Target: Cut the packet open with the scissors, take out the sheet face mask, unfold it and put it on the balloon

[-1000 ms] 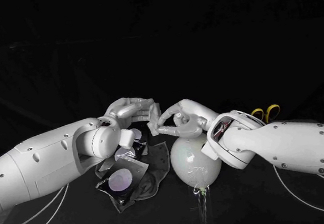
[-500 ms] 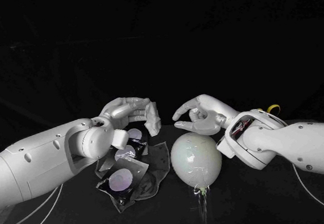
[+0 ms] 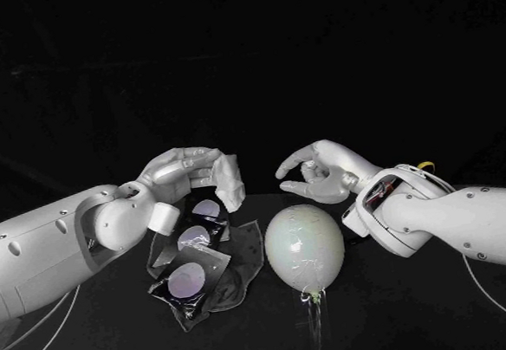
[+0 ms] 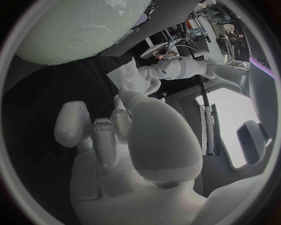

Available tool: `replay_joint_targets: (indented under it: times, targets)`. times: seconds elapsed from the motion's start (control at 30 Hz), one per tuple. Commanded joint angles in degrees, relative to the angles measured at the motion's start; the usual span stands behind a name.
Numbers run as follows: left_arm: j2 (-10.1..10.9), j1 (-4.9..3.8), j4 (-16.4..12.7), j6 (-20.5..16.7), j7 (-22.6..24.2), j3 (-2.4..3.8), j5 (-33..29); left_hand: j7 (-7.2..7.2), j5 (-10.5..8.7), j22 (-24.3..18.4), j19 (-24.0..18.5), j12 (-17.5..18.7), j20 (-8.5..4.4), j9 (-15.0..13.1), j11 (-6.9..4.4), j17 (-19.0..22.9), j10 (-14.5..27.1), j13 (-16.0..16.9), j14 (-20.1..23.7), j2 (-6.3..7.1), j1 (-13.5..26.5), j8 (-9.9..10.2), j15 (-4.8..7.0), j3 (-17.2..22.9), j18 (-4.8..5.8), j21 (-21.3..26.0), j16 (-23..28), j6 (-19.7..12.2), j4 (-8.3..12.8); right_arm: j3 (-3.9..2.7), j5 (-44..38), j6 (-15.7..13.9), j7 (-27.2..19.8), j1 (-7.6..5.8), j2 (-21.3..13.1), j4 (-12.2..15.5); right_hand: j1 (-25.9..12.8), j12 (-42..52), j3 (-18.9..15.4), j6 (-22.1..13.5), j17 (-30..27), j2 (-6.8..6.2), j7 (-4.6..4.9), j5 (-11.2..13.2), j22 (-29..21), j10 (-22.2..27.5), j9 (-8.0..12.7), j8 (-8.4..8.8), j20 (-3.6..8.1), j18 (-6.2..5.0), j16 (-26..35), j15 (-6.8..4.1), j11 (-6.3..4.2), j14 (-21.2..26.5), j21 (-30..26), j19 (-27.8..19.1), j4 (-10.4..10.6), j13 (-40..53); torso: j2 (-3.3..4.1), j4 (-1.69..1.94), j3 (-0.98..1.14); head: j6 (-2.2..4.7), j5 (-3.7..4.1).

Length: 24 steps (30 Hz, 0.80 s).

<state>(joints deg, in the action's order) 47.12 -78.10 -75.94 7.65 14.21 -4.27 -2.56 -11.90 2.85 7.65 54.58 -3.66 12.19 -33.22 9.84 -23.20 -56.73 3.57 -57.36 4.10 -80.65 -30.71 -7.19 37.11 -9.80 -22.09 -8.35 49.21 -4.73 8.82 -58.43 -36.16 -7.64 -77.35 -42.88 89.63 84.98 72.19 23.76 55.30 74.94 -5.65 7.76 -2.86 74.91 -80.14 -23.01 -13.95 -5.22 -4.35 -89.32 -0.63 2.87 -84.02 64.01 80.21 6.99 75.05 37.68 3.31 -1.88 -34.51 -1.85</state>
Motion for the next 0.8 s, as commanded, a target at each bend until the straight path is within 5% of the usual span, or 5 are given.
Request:
replay_joint_targets:
  times: [0.03,0.33,0.8]
  targets:
    - [0.36,-0.09,0.38,7.9,2.08,0.17,-0.7,-0.14,0.08,-0.08,0.3,-0.01,-0.06,-0.39,0.17,0.11,0.22,-0.04,-0.28,0.38,0.02,0.36,-0.08,3.95,-0.53,0.22,0.22,0.09,3.67,-0.02,-5.95,-1.7,-1.78,0.01,0.14,0.09,0.34,0.05,-0.01,0.48,14.18,-0.46,0.04,-0.19,8.94,-0.22,0.09,0.39,0.02,-0.28,-0.32,-0.18,0.07,-5.67,0.32,0.26,-0.37,2.42,0.0,0.05,0.01,-0.19,0.05]
    - [1.97,-0.09,0.61,12.02,1.93,0.42,-0.9,-0.16,0.09,-0.12,0.17,0.02,-0.05,-0.42,0.18,0.26,0.24,-0.04,-0.24,0.39,0.03,0.39,-0.11,4.06,-0.5,0.26,0.39,0.08,3.72,-0.02,-11.34,-5.22,-2.74,0.02,2.11,0.29,-0.63,0.13,0.07,0.41,14.07,-1.66,0.27,-0.12,8.91,-0.26,0.42,0.94,-0.09,-0.29,-0.28,-0.01,0.28,-5.63,0.19,0.2,-0.72,2.42,0.04,0.01,0.06,-0.2,-0.45]
    - [2.9,-0.09,0.01,12.54,1.92,0.55,-0.77,-0.24,0.09,-0.18,-0.07,0.08,-0.03,-0.49,0.24,0.59,0.35,-0.05,-0.19,0.46,-0.04,0.46,-0.17,4.3,-0.45,0.31,0.74,0.04,3.97,-0.02,-12.18,-11.08,1.39,0.25,7.23,-1.54,-1.99,0.5,-0.13,0.48,14.09,-2.25,0.32,-0.01,8.79,-0.51,0.65,1.32,-0.17,-0.38,-0.29,0.06,0.35,-5.64,-0.25,0.06,-0.36,2.6,-0.02,0.13,-0.02,0.08,-1.11]
